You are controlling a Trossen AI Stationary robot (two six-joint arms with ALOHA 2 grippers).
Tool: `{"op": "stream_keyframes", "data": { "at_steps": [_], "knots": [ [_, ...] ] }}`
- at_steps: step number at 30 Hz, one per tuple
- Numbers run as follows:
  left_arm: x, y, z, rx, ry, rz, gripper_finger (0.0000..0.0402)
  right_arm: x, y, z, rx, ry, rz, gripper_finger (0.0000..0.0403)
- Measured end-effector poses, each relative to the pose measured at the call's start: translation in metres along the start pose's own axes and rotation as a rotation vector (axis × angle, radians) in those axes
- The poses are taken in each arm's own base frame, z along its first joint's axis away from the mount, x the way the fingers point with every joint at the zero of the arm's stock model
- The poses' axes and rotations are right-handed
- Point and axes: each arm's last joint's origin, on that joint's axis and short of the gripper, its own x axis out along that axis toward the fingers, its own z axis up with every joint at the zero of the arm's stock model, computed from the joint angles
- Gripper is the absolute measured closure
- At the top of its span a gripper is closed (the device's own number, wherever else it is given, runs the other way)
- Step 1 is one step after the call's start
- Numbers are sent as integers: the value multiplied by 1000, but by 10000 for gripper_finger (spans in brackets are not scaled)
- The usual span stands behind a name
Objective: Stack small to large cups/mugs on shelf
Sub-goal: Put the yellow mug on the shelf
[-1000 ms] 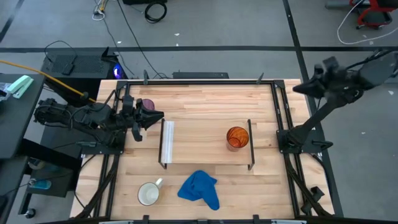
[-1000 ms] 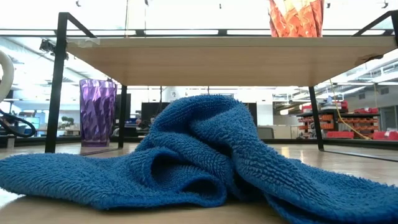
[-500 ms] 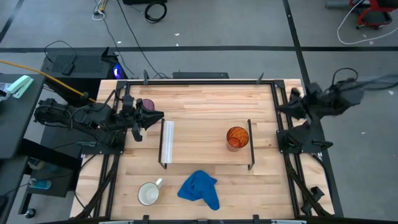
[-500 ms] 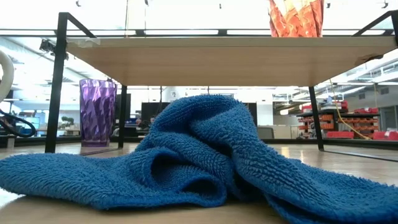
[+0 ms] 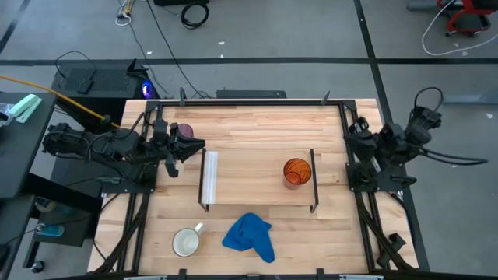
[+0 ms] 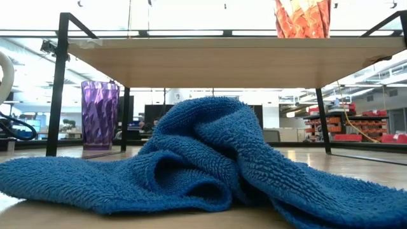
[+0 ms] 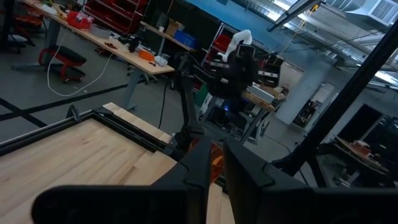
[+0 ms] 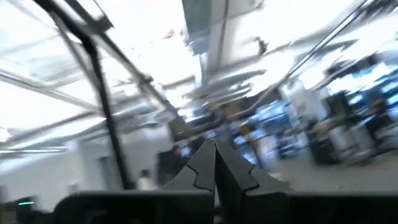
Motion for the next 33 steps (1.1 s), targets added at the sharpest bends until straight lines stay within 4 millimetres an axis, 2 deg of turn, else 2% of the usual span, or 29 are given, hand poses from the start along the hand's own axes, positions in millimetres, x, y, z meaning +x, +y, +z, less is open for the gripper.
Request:
{"op": "stream_keyframes", "data": {
  "at_steps": [9, 16, 20, 26, 33],
  "knots": [
    [1, 0, -1, 1, 3, 2, 354, -5, -32, 13, -102, -66, -191, 396],
    [6, 0, -6, 14, 27, 14, 358, -40, -55, 31, -84, -72, -322, 394],
    [8, -1, -8, 12, 34, 18, 356, -62, -65, 36, 19, -71, -351, 393],
    [8, -1, -7, 9, 30, 16, 359, -72, -70, 10, 156, 143, -356, 393],
    [7, -1, -9, -1, 43, 20, 362, -59, -65, -13, 189, 332, -326, 391]
  ]
}}
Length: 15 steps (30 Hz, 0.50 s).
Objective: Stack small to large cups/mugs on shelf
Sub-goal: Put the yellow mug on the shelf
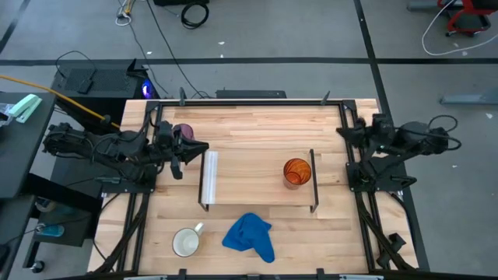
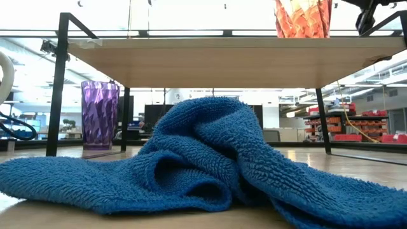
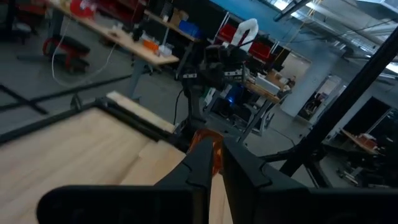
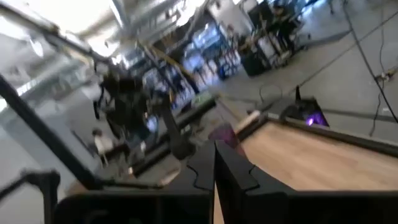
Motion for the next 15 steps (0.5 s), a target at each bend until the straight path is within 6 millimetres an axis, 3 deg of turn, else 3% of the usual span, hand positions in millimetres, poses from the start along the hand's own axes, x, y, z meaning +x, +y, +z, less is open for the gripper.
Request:
{"op": "stream_keyframes", "data": {
  "at_steps": [8, 15],
  "knots": [
    [-8, -3, -20, -87, 172, 17, 361, 15, 4, -14, -80, 109, -55, 391],
    [-31, -5, -28, -267, 306, 7, 373, 16, 4, -16, -91, 119, -64, 391]
  ]
}}
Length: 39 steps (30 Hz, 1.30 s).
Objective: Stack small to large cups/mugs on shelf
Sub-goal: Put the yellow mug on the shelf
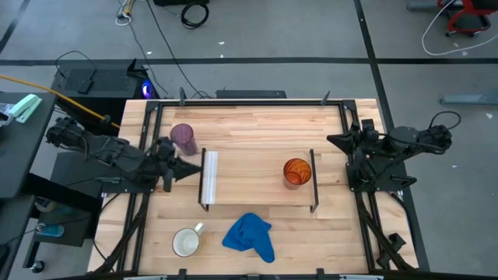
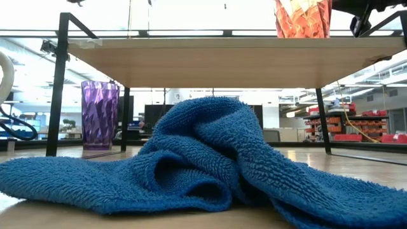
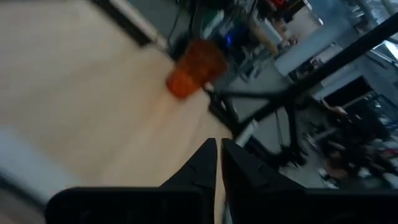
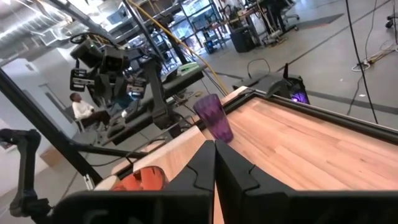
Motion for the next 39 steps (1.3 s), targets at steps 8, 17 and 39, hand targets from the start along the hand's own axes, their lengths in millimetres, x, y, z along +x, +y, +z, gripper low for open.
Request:
{"op": "stream_keyframes", "data": {
  "at_steps": [8, 17, 39],
  "knots": [
    [-26, 15, -29, -363, 322, 147, 385, 0, 0, 0, -3, 2, -1, 391],
    [-34, 10, -66, -698, 681, 362, 389, 0, 0, 0, -15, 2, -1, 388],
    [-14, -85, -99, -396, 591, 925, 386, 0, -1, -1, -53, 12, -6, 391]
  ]
}}
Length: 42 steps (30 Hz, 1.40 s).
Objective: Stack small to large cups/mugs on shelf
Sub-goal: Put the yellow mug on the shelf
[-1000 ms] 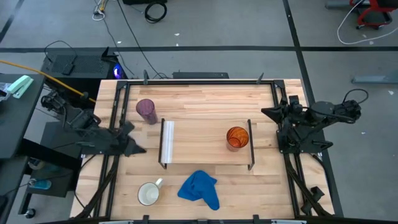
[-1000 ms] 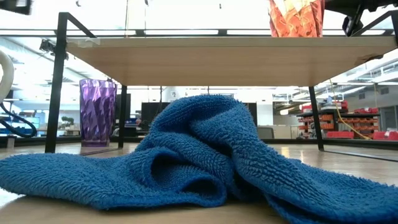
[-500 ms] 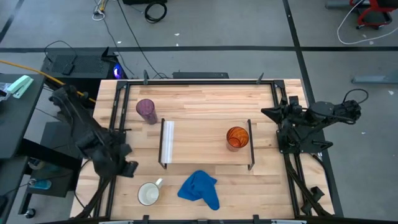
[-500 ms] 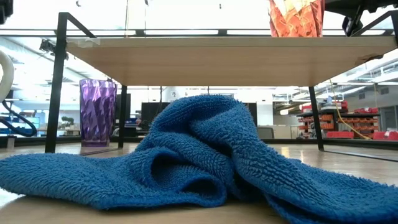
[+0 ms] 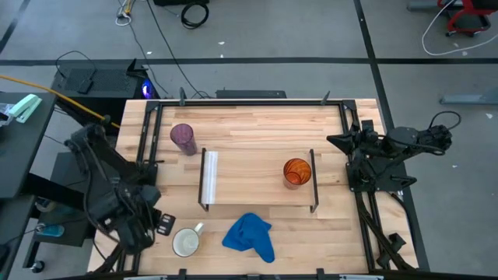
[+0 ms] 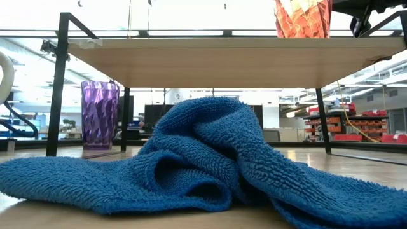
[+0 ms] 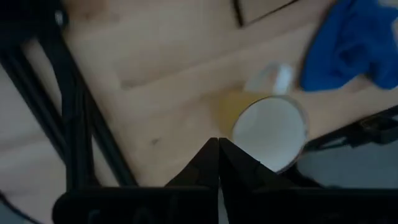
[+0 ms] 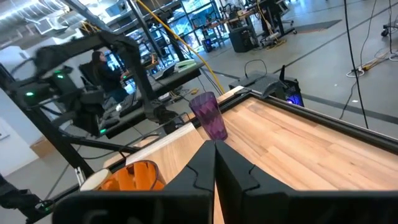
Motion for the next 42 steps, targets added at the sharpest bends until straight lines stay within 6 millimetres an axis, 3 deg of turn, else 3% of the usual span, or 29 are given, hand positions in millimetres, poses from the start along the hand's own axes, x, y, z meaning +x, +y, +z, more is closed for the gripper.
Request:
{"op": "stream_keyframes", "data": {
  "at_steps": [3, 9, 17, 29, 42],
  "knots": [
    [-4, -20, -10, 61, -94, 5, 386, 0, 0, 0, 0, 0, 0, 389],
    [20, -52, -28, 215, -138, 43, 390, 0, 0, 0, 0, 0, 0, 390],
    [37, -55, -33, 54, -20, 206, 371, 0, 0, 0, 3, 0, 1, 390],
    [42, -73, -48, -118, 115, 60, 314, 0, 2, -1, 65, 33, 58, 391],
    [55, -72, -42, -184, 137, 263, 296, 0, 1, -2, 44, 45, 56, 390]
  ]
}}
